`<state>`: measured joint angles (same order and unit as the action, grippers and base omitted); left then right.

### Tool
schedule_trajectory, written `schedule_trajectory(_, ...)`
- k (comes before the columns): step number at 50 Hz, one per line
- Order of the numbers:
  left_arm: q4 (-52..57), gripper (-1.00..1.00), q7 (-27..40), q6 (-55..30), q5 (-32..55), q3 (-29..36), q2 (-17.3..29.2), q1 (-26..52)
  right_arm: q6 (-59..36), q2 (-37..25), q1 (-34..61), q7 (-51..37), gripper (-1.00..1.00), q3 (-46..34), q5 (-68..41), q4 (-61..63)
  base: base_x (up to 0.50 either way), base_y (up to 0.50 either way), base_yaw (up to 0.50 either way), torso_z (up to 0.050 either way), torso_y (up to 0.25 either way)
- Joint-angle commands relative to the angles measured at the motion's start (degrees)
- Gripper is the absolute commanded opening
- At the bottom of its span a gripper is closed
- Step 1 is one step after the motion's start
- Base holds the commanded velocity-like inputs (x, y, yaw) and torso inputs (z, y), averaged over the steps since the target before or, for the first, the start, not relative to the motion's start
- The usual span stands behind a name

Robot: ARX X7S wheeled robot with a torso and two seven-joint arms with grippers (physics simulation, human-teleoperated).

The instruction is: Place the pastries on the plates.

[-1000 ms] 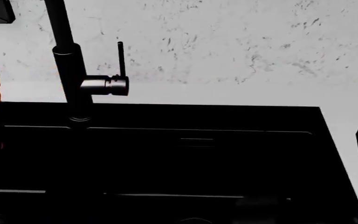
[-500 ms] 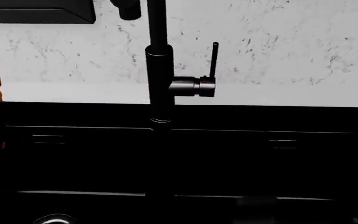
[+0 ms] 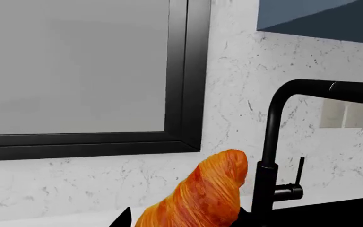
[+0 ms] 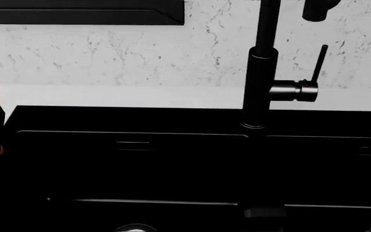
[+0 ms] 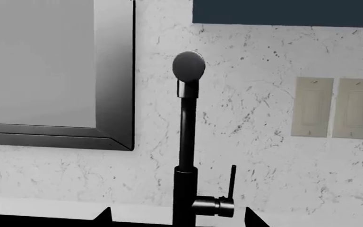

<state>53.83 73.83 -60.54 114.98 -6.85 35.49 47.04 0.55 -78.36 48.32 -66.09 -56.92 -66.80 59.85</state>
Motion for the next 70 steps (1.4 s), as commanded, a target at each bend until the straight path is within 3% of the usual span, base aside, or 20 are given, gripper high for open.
schedule_trajectory(1,-0.1,-1.00,0.7,1.3,0.4,0.6,0.1,0.6,0.8,-0.4,3.7,-0.3,1.00,-3.8,0.1,0.0,0.00,0.50,0.00,0.000,0.000)
schedule_trajectory(26,-0.1,-1.00,2.1,2.2,0.8,0.9,1.5,-1.0,3.0,-0.6,6.0,-1.1,1.00,-9.0,2.2,-0.1,0.00,0.50,0.00,0.000,0.000)
schedule_trajectory(59,-0.9,-1.00,4.7,2.2,1.2,5.8,2.8,0.9,3.2,0.7,8.8,-1.2,1.00,-12.9,2.8,-0.4,0.00,0.47,0.00,0.000,0.000)
schedule_trajectory(63,-4.4,-1.00,5.2,1.8,6.1,11.7,3.5,3.5,4.0,0.2,8.8,-1.0,1.00,-13.3,2.5,-0.3,0.00,0.00,0.00,0.000,0.000)
schedule_trajectory(70,-11.3,-1.00,11.4,-2.1,15.1,26.2,8.4,15.0,2.8,0.5,10.4,-0.8,1.00,-13.9,1.7,0.0,0.00,0.00,0.00,0.000,0.000)
